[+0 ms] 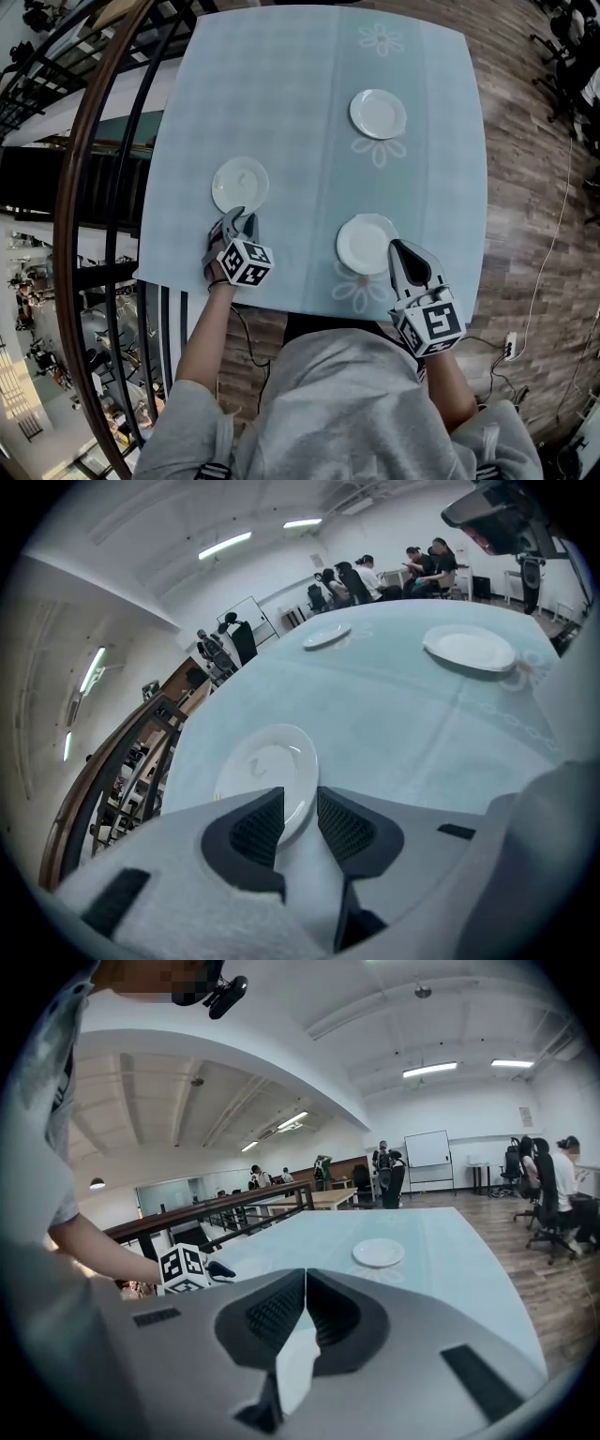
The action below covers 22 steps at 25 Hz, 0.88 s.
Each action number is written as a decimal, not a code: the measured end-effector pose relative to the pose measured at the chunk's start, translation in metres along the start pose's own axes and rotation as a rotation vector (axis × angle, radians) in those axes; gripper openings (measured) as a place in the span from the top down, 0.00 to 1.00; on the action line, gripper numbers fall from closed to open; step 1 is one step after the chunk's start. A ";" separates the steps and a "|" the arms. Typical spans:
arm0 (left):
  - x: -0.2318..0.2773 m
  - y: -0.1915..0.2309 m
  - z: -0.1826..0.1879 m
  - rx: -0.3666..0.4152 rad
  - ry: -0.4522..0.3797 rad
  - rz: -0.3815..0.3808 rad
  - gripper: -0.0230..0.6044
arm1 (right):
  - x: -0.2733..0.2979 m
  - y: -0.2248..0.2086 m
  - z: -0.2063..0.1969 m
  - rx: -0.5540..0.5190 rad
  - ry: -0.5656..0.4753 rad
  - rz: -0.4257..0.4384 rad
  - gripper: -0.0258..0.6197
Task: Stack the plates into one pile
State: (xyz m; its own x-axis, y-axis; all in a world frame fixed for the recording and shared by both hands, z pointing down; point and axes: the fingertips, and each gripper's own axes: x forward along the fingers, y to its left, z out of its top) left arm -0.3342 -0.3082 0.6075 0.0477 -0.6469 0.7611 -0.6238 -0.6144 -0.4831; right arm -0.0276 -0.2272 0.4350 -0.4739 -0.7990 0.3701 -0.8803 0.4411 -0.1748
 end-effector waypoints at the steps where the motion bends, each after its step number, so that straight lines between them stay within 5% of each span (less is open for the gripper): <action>1: 0.002 0.000 -0.001 0.017 0.009 -0.003 0.79 | 0.001 -0.001 -0.001 -0.003 0.007 -0.002 0.92; 9: 0.016 -0.005 0.002 0.174 0.029 -0.022 0.80 | 0.015 -0.006 -0.003 -0.021 0.035 -0.004 0.92; 17: 0.019 -0.009 0.002 0.157 0.025 -0.088 0.87 | 0.011 0.000 -0.001 -0.037 0.034 -0.002 0.92; 22: 0.012 0.005 0.013 0.133 0.019 -0.053 0.89 | 0.001 -0.005 0.013 -0.083 -0.005 -0.021 0.92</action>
State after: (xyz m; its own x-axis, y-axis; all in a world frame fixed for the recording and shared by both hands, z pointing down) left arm -0.3264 -0.3252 0.6083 0.0629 -0.6040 0.7945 -0.5115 -0.7031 -0.4940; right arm -0.0240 -0.2361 0.4245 -0.4556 -0.8105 0.3681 -0.8852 0.4564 -0.0907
